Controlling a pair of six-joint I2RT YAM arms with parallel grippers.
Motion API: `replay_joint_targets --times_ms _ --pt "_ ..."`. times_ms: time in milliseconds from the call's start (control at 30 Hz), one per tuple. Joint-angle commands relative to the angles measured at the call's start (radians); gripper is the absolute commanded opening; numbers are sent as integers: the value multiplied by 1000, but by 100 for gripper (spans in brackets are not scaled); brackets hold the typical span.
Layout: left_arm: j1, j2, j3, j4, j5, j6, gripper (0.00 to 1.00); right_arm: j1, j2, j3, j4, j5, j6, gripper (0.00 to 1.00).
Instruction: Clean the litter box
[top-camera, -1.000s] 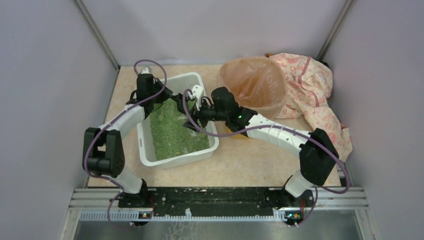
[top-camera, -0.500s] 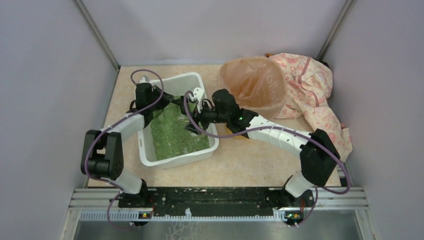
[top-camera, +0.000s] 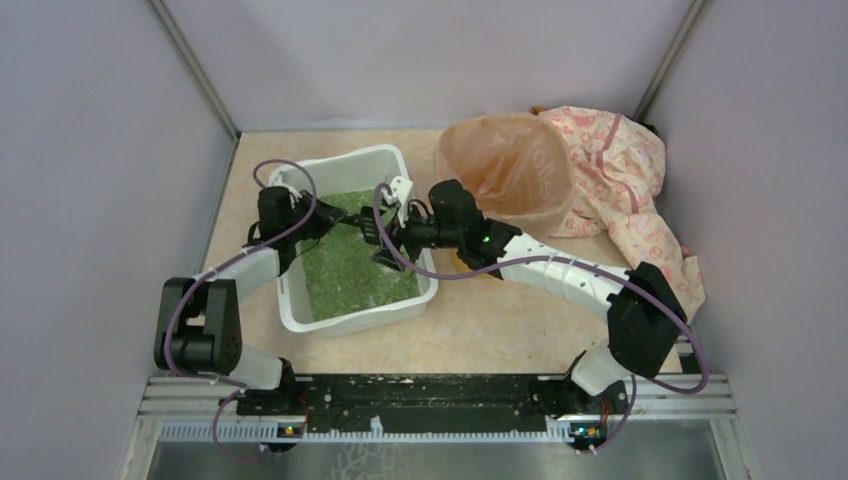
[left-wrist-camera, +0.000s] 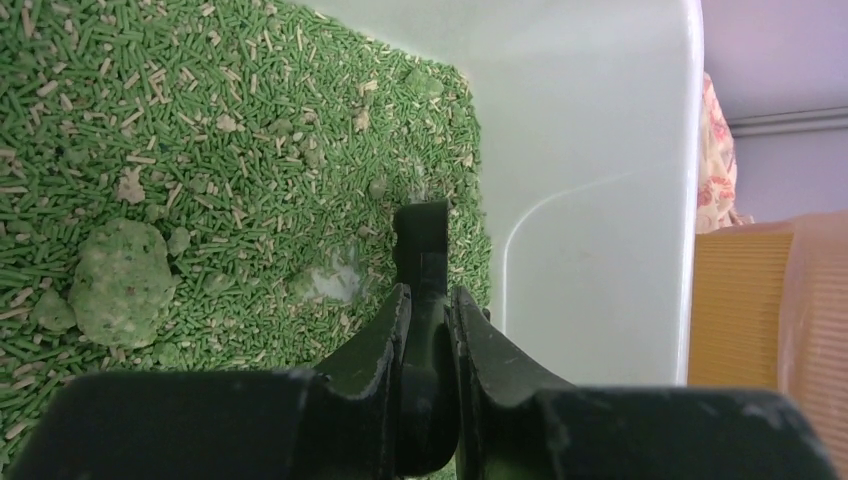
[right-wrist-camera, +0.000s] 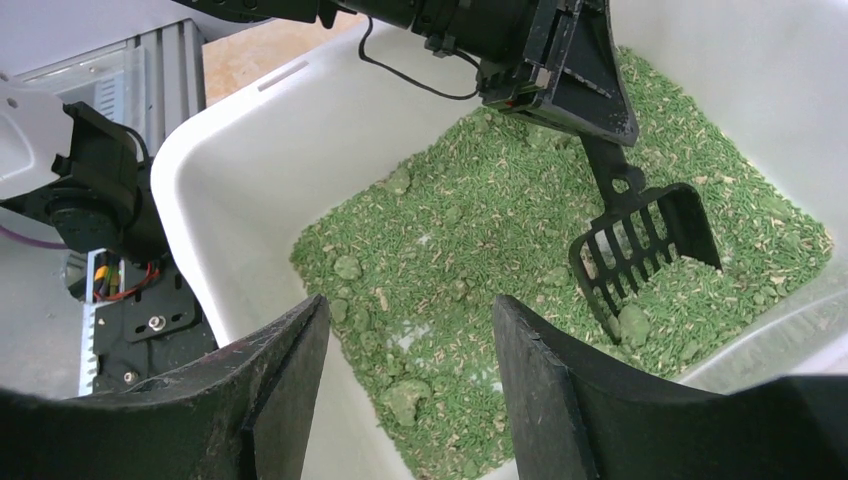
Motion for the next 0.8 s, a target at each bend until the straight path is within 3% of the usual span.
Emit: replay_joint_targets --times_ms 0,400,767 --pt "35 -24 -55 -21 99 4 0 -4 -27 1 67 -37 14 61" --pt "195 -105 -120 66 264 -48 0 -4 -8 -30 96 -48 58 61" --pt "238 -106 -87 131 356 -125 0 -3 -10 -37 117 -68 66 61"
